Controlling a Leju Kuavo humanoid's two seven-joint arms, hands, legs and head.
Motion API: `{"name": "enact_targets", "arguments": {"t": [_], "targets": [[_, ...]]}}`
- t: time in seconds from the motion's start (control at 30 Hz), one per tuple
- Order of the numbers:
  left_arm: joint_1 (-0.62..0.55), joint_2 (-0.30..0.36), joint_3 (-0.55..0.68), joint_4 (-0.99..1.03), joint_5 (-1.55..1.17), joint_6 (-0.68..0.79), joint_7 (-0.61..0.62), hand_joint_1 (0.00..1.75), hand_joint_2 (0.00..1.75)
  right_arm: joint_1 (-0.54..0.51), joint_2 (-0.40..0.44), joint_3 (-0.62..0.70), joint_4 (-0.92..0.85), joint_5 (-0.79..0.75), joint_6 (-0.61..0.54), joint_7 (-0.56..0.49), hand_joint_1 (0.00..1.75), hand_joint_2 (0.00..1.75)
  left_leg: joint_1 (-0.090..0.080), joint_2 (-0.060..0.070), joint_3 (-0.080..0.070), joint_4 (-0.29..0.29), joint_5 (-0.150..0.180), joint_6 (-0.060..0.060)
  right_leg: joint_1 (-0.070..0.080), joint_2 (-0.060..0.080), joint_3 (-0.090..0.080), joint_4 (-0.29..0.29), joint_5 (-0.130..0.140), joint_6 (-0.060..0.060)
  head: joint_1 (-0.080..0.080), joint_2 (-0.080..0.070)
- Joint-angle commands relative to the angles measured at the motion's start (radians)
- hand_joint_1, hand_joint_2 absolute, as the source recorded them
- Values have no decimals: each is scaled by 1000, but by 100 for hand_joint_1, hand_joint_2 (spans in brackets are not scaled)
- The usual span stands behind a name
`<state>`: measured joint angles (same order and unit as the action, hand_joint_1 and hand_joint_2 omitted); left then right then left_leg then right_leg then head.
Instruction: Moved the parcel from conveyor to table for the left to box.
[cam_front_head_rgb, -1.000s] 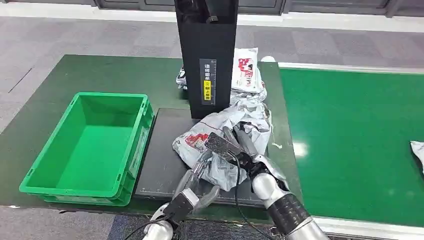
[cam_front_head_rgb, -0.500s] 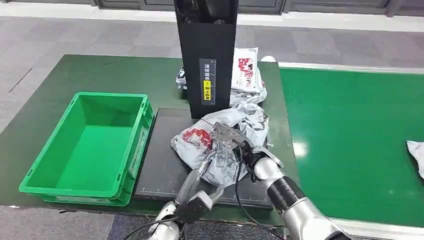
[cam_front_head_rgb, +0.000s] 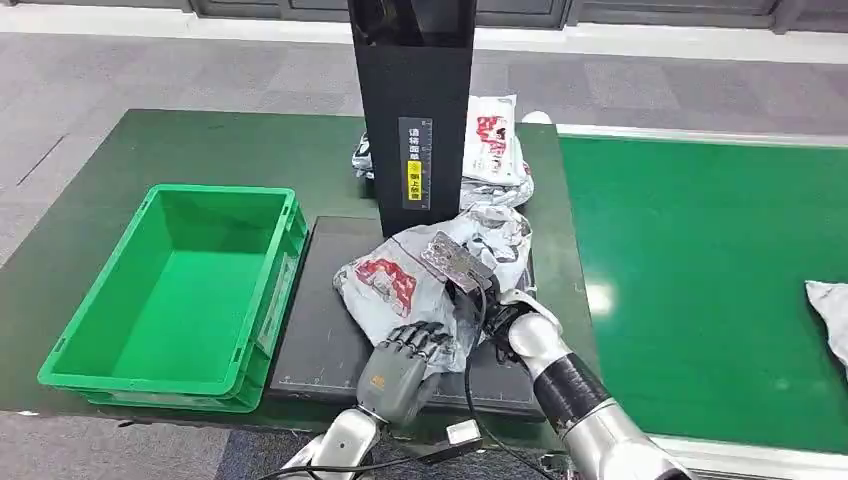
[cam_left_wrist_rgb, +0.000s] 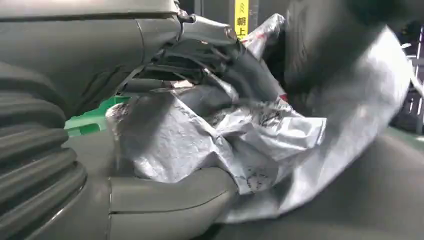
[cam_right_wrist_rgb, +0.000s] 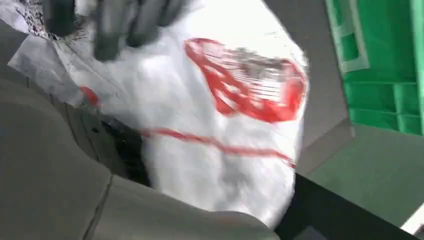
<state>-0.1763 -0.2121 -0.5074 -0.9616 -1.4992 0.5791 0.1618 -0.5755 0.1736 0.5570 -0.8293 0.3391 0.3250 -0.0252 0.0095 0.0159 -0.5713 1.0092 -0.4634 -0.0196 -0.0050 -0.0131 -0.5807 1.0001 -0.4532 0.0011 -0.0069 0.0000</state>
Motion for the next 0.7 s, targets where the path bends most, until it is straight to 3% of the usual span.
{"name": "enact_targets", "arguments": {"t": [0.03, 0.7], "targets": [[-65, 52, -90, 117, -72, -44, 86, 175, 175, -31, -23, 82, -21, -24, 17, -13, 0, 0, -1, -1, 0, -1, 1, 0, -1, 1, 0, -1, 1, 0, 0, 0], [-94, 74, -128, 119, -72, -128, 188, 175, 175, -49, 5, 143, -55, -77, 60, -7, 0, 0, -1, 2, 1, -2, 1, 0, -1, 4, -1, 0, 1, 0, 0, 0]]}}
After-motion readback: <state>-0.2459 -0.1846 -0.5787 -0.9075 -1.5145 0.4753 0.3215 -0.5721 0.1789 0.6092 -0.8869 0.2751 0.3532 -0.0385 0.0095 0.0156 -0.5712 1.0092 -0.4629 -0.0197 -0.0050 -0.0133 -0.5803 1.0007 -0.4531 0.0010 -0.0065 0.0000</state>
